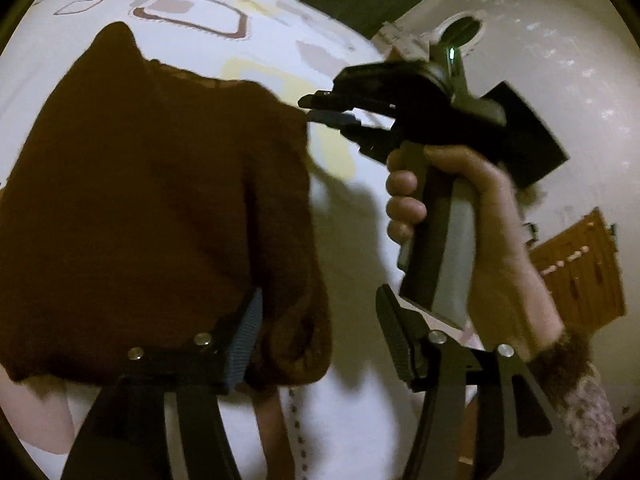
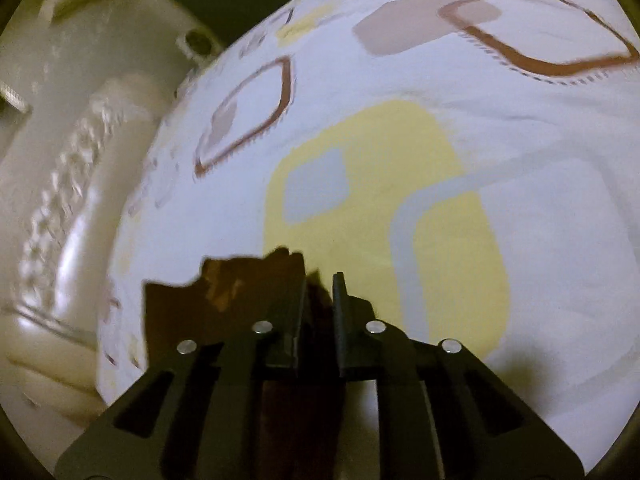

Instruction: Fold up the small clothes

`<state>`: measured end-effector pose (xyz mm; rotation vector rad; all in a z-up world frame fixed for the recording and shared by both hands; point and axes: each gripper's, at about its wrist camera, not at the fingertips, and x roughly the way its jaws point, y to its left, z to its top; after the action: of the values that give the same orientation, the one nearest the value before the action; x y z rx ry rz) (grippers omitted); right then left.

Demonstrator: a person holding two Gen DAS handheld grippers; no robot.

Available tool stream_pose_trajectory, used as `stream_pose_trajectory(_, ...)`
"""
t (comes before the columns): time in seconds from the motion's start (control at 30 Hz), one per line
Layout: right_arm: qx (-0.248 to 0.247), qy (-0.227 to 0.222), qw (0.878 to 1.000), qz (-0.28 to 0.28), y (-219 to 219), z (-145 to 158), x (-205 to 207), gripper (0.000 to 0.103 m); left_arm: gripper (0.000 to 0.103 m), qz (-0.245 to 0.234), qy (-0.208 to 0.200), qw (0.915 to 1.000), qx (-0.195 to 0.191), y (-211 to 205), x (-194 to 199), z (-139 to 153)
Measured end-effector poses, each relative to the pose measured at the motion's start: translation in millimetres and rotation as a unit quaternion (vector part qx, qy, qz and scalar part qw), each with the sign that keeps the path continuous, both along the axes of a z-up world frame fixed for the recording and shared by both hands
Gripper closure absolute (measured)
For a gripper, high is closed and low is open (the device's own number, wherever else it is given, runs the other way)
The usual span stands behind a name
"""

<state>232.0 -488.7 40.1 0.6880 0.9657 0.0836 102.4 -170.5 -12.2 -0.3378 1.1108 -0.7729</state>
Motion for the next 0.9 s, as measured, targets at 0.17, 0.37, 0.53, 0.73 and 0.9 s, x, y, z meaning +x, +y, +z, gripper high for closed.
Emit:
stream_pose_trajectory(0.17, 0.06, -0.022, 0.998, -0.012, -14.5, 4.7, -45.5, 0.061, 0.045, 0.043, 0.009, 0.998, -0.046, 62.0, -12.3, 3.1)
stream_pose_trajectory(0.37, 0.121, -0.015, 0.992, 0.002, 4.7, -8.8, -107.9, 0.046, 0.044, 0.127, 0.024, 0.9904, -0.049, 137.9, -7.4, -2.7)
stream_pose_trajectory(0.53, 0.148, -0.001, 0.989, 0.009, 29.0, -19.4, -145.4, 0.034, 0.044, 0.151, 0.076, 0.9824, -0.08, 156.6, 8.3, -21.5)
stream_pose_trajectory(0.73, 0.169, 0.011, 0.985, 0.009, 44.6, -35.1, -166.2, 0.03, 0.044, 0.153, 0.072, 0.9823, -0.081, 158.9, 13.4, -22.4)
stream_pose_trajectory(0.9, 0.181, 0.003, 0.983, 0.011, 47.8, -37.9, -166.4, 0.029, 0.044, 0.159, 0.085, 0.9794, -0.09, 170.5, 10.1, -25.2)
